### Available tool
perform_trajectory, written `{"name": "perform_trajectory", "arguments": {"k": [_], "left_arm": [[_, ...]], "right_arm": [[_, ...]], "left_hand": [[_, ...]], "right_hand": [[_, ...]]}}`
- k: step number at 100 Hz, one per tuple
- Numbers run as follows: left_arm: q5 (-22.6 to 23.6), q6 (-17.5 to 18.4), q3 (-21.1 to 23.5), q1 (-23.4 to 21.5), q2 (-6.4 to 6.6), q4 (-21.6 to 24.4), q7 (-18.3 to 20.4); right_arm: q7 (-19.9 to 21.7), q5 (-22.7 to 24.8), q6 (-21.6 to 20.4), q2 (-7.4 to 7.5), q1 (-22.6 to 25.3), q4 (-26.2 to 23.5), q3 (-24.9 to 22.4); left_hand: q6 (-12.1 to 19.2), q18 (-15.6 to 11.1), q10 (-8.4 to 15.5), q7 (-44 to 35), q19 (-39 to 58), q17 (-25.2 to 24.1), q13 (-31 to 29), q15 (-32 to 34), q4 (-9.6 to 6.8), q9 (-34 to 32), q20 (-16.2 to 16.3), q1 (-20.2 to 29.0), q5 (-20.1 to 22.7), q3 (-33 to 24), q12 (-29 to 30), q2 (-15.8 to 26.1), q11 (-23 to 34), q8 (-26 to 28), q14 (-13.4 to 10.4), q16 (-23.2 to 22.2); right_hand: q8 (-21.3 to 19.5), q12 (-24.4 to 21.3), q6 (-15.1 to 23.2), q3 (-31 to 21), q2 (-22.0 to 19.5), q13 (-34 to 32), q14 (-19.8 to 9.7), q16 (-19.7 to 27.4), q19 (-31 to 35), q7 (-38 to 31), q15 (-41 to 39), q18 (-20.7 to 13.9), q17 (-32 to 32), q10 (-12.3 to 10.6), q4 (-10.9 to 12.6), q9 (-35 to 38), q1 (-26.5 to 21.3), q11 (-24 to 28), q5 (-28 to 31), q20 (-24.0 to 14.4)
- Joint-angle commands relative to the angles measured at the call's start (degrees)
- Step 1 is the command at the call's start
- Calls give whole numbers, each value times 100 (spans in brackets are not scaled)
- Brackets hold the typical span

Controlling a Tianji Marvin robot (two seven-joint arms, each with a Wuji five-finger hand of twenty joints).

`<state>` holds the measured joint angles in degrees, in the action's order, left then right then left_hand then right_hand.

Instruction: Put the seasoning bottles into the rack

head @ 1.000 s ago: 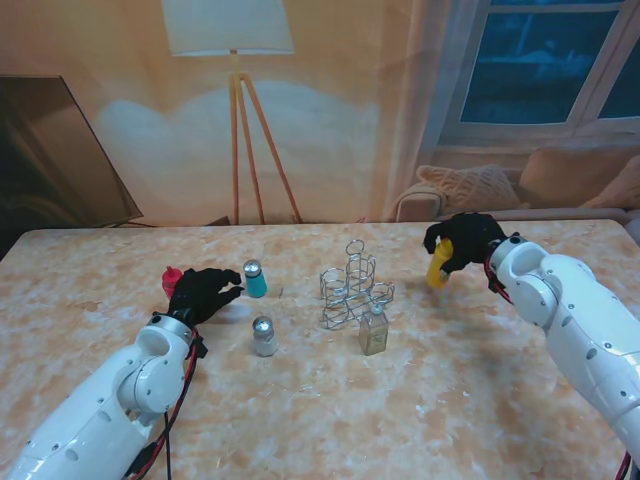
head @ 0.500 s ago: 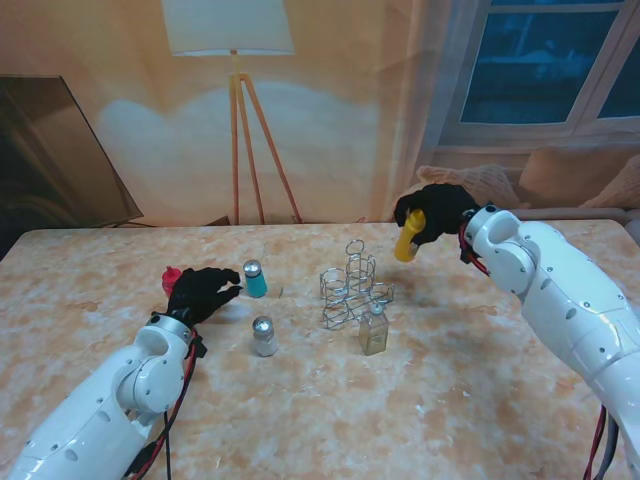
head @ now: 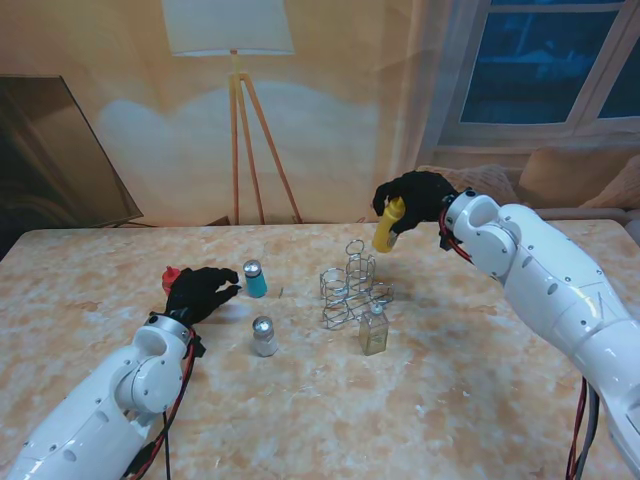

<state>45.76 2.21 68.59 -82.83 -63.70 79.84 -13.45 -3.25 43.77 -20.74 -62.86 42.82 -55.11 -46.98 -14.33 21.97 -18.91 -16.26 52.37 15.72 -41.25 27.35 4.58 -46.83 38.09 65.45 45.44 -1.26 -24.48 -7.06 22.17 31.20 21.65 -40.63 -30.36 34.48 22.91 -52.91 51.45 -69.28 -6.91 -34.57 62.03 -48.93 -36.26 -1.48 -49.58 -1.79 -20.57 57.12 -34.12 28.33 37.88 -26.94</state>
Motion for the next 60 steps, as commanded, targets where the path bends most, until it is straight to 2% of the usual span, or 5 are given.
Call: {"name": "perform_trajectory", "arguments": {"k": [1,60], "left_arm": [[-6,18,19,-32,-14,15,55],[-9,39,36,-37,-15,8,43]], "right_arm": [[85,-34,-71,-88,-59,6,76],[142,-414,-332,-246,-424,345,656]], "left_hand": [[21,112,1,-29,37,-88,69,77,-164,145,152,233,-133,116,-50,247,39,58,63,-131],[28,114,10,-32,36,-88,69,77,-164,145,153,232,-131,115,-50,249,40,59,63,-133]], "right_hand": [[-136,364,211,-847,-372,-287,-870,-158,78,-1076,-266,-70,-94,-868,195,686,-949,682,519,-156],[-74,327,229,-871,-366,-295,-894,-149,67,-1083,-254,-98,-101,-878,183,698,-902,637,486,-169]]}}
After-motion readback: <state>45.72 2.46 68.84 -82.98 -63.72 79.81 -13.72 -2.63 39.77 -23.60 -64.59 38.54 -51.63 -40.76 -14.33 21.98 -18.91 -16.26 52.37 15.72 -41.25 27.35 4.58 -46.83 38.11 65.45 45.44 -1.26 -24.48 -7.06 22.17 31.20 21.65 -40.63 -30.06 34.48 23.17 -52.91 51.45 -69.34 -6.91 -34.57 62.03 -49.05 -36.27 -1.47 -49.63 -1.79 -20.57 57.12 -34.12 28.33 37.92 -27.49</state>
